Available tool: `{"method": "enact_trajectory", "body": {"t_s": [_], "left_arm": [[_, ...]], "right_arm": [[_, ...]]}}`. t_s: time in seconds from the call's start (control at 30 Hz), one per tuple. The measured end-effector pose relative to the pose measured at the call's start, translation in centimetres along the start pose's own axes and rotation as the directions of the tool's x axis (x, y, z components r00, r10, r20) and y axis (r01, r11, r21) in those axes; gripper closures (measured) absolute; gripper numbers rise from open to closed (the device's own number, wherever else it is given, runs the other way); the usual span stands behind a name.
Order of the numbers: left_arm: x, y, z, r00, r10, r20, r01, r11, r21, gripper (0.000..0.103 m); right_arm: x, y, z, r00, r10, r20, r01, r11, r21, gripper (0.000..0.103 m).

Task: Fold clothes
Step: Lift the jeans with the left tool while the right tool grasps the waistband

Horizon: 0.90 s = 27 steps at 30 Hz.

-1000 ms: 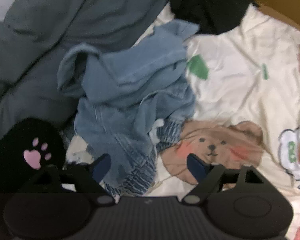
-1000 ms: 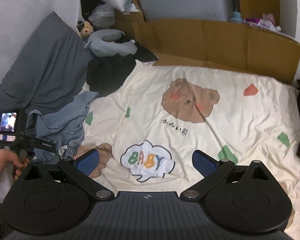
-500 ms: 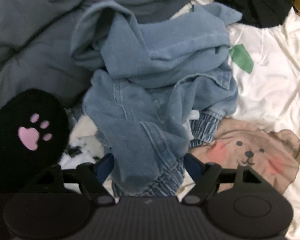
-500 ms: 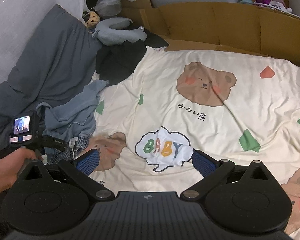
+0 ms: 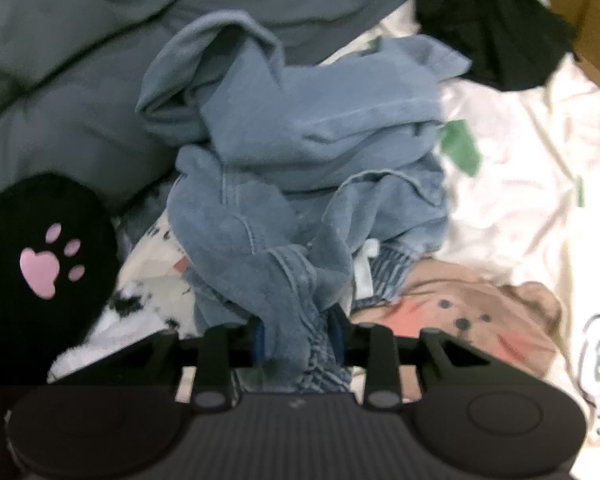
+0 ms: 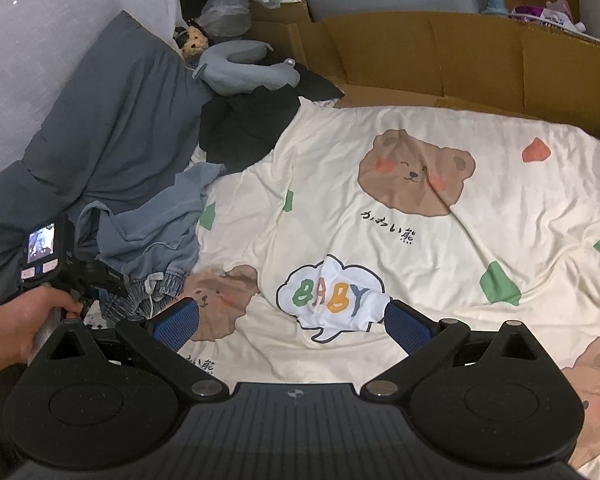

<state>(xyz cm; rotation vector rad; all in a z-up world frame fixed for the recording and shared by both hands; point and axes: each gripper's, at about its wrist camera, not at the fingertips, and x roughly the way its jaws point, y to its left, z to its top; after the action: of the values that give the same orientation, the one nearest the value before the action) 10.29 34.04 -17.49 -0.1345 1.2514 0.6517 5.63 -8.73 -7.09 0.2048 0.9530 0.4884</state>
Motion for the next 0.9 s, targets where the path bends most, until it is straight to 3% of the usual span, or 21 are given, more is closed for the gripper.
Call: {"method": "enact_trajectory", "body": {"t_s": [0.13,0.17,0.2,0.53,0.73,0.9], "left_arm": [[-2.7,-0.7,0.3,0.998,-0.052,0.043,0.051,0.998,0.019,0.076],[-3.7,-0.8,0.3,0.996,-0.071,0.062,0.069,0.997,0.032,0.080],[-4.6,-1.0,0.4,0.993,-0.090,0.081,0.087,0.995,0.047,0.091],[-11.1,-3.3,-0.4,0.956,-0.272,0.107,0.261,0.959,0.108,0.092],[-15.7,-6.3,-1.8,0.908,-0.403,0.110,0.378,0.905,0.196,0.092],[-19.2,-8.9,-2.3,0.858,-0.502,0.108,0.466,0.850,0.247,0.092]], "right_arm": [[-0.3,0.1,0.0,1.000,0.010,0.011,-0.010,1.000,0.000,0.002],[-0.4,0.1,0.0,1.000,0.010,0.012,-0.010,1.000,-0.007,0.002],[-0.5,0.2,-0.1,1.000,0.010,0.012,-0.010,1.000,-0.015,0.002],[-1.6,-0.1,-0.6,0.999,0.031,0.026,-0.030,0.999,-0.010,0.002],[-2.1,-0.1,-0.8,0.998,0.054,0.036,-0.053,0.999,-0.009,0.002],[-2.4,-0.3,-0.8,0.997,0.069,0.036,-0.068,0.998,-0.012,0.001]]}}
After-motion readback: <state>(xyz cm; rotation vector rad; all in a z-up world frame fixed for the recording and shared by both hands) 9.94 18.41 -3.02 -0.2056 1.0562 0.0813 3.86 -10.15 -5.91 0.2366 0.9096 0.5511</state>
